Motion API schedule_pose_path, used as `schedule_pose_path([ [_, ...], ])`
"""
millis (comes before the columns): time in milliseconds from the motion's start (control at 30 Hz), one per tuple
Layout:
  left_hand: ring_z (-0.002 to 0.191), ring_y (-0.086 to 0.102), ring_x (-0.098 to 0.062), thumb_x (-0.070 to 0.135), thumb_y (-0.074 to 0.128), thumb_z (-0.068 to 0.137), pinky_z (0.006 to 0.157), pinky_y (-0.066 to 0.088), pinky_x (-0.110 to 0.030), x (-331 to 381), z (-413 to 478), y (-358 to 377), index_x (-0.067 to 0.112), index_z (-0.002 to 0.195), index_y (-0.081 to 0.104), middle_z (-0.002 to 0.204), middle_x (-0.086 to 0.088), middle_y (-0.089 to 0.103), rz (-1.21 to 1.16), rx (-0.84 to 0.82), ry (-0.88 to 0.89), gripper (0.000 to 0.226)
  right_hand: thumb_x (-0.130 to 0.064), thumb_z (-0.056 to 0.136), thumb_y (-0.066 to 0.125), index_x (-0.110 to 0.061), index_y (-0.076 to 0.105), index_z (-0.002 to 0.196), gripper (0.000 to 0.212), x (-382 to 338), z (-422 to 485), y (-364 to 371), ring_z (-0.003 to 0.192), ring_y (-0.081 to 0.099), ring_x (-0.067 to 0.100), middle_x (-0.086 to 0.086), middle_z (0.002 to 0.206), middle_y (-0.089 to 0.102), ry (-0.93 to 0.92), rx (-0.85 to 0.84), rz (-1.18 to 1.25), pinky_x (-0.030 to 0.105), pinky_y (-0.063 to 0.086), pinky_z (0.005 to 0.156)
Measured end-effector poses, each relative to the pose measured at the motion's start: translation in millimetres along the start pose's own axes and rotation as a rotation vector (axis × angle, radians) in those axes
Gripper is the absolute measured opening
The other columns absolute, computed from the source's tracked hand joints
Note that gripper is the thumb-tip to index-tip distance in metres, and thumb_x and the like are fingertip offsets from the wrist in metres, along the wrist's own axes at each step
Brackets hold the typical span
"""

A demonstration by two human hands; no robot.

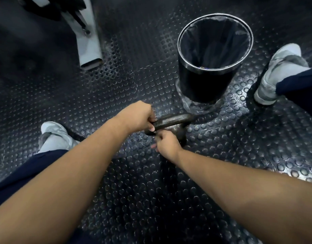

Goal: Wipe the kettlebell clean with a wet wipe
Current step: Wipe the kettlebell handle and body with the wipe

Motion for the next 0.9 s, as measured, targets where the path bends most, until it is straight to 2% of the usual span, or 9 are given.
schedule_pose_path([
  [133,0.085,0.068,-0.015,0.034,0.085,0.08,0.076,0.055,-0.034,1.0,-2.2,-1.4,0.024,0.099,0.082,0.09,0.007,0.077,0.006,-0.008,-0.003,0.021,-0.01,0.093,0.048,-0.026,0.055,0.131,0.041,-5.2,-8.8,-6.4,0.08,0.072,0.023,0.008,0.098,0.073,-0.072,-0.103,-0.273,0.036,0.06,0.077],
  [200,0.087,0.069,-0.015,0.034,0.085,0.08,0.078,0.057,-0.036,1.3,-2.2,-1.9,0.024,0.1,0.082,0.092,0.007,0.077,0.006,-0.012,-0.004,0.022,0.0,0.091,0.046,-0.022,0.051,0.129,0.045,-8.2,-16.2,2.8,0.072,0.065,0.022,0.01,0.103,0.065,-0.001,-0.164,0.001,0.035,0.059,0.067],
  [333,0.096,0.07,-0.017,0.035,0.085,0.081,0.084,0.056,-0.034,1.4,-2.5,-1.6,0.022,0.108,0.081,0.103,0.005,0.078,0.002,0.004,-0.02,0.03,0.007,0.096,0.046,-0.016,0.054,0.101,0.024,-15.7,-28.7,10.4,0.051,0.042,0.008,0.003,0.082,0.05,0.197,-0.231,0.738,0.026,0.058,0.059],
  [400,0.097,0.07,-0.017,0.035,0.085,0.082,0.081,0.055,-0.032,0.3,-3.0,-0.5,0.023,0.11,0.08,0.104,0.005,0.078,0.003,0.016,-0.028,0.031,0.005,0.097,0.045,-0.011,0.057,0.11,0.024,-12.7,-25.3,8.2,0.053,0.047,0.008,0.004,0.082,0.052,0.194,-0.255,0.769,0.029,0.06,0.063],
  [467,0.093,0.069,-0.016,0.035,0.084,0.082,0.073,0.048,-0.027,0.7,-3.9,-0.3,0.026,0.108,0.081,0.101,0.007,0.078,-0.007,0.013,-0.033,0.027,0.003,0.097,0.047,-0.01,0.055,0.125,0.032,-11.4,-19.2,1.3,0.063,0.062,0.015,0.008,0.096,0.06,0.109,-0.231,0.41,0.033,0.059,0.069],
  [567,0.083,0.068,-0.014,0.035,0.083,0.082,0.066,0.048,-0.028,1.4,-5.4,0.5,0.028,0.1,0.082,0.089,0.008,0.077,0.001,-0.017,-0.046,0.019,-0.01,0.093,0.054,-0.016,0.055,0.13,0.038,-19.2,-10.9,-10.7,0.106,0.067,0.029,0.008,0.121,0.065,-0.145,-0.211,-0.609,0.034,0.051,0.091],
  [667,0.083,0.067,-0.014,0.036,0.082,0.084,0.064,0.045,-0.028,0.6,-5.7,1.3,0.027,0.1,0.081,0.088,0.007,0.077,0.004,-0.016,-0.065,0.019,-0.014,0.091,0.056,-0.017,0.056,0.126,0.035,-23.8,-9.1,-13.6,0.115,0.062,0.028,0.006,0.125,0.064,-0.147,-0.219,-0.848,0.032,0.049,0.095],
  [767,0.086,0.068,-0.016,0.035,0.081,0.085,0.067,0.045,-0.028,0.8,-5.9,3.3,0.026,0.103,0.081,0.091,0.007,0.077,0.006,-0.005,-0.062,0.021,-0.007,0.09,0.057,-0.019,0.054,0.128,0.041,-21.4,-8.5,-3.6,0.088,0.069,0.026,0.01,0.104,0.068,-0.06,-0.263,-0.449,0.031,0.056,0.076],
  [900,0.089,0.07,-0.018,0.037,0.081,0.084,0.073,0.053,-0.03,0.0,-5.8,4.4,0.026,0.104,0.081,0.092,0.006,0.078,0.016,0.007,-0.063,0.022,-0.001,0.092,0.066,-0.013,0.055,0.122,0.033,-14.4,-21.1,-1.9,0.057,0.051,0.006,-0.002,0.096,0.063,0.125,-0.346,0.374,0.022,0.053,0.058],
])
Point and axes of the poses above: each hand's wrist, its own z-axis towards the middle knuckle, its own y-axis out of the palm, x = y × z, the point moved 6 cm from there along z, towards the middle knuckle
